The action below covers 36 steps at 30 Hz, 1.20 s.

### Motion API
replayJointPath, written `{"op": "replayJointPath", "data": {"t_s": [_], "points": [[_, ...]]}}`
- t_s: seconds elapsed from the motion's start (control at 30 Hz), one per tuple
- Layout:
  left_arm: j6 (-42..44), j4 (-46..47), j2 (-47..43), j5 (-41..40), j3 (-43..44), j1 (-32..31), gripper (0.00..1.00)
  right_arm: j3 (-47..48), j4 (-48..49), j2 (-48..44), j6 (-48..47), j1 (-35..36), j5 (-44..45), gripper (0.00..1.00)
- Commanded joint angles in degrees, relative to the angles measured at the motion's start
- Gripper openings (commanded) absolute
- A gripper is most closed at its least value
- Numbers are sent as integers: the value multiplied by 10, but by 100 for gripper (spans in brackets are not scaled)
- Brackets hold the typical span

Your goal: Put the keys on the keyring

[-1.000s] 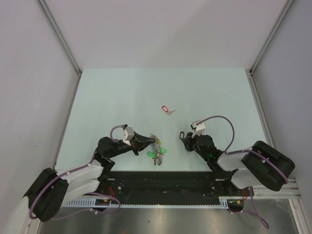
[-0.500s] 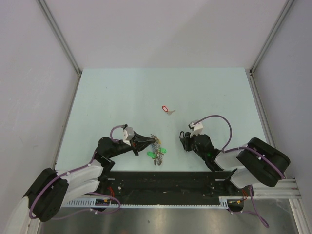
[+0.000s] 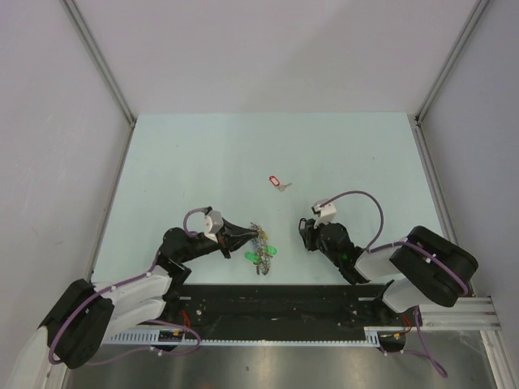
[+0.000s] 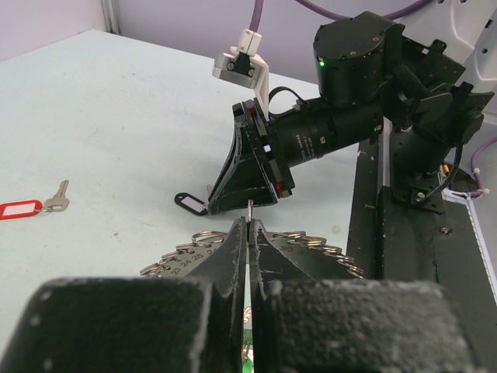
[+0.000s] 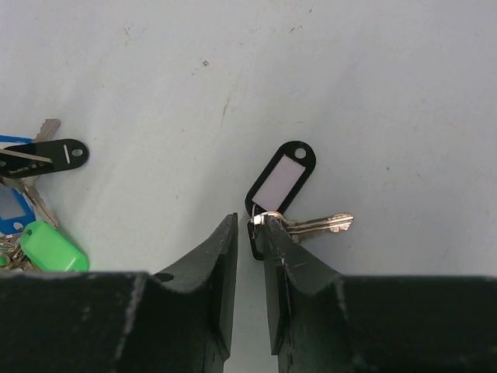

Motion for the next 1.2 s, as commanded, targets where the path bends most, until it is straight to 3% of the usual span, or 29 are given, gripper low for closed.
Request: {"op": "replayJointPath", "data": {"t_s": [0.0, 0.17, 0.33, 0.4, 0.63, 0.77, 0.93, 1.0, 1.17], "points": [[-9, 40, -13, 8, 24, 1, 0, 13, 19, 10, 4, 7, 24, 22], [-9, 39, -13, 9, 24, 2, 0, 13, 19, 14, 0, 11, 28, 16], [-9, 40, -13, 10, 24, 2, 1, 13, -6, -9, -19, 16, 27, 0], [-8, 43, -12, 13, 23, 1, 1, 14, -27, -31, -34, 15, 12, 0], [-11, 73, 9, 56, 25, 2, 0, 79, -251, -159, -138, 8, -83, 0], [-16, 96, 31, 93, 29, 1, 0, 138, -375, -227, -222, 1, -192, 0], [-27, 111, 64, 137, 45, 2, 0, 249, -562, -243, -294, 1, -281, 0], [-27, 113, 67, 147, 48, 2, 0, 276, -593, -238, -305, 5, -323, 0], [-8, 71, 59, 147, 54, 2, 1, 364, -698, -209, -338, 53, -324, 0]]}}
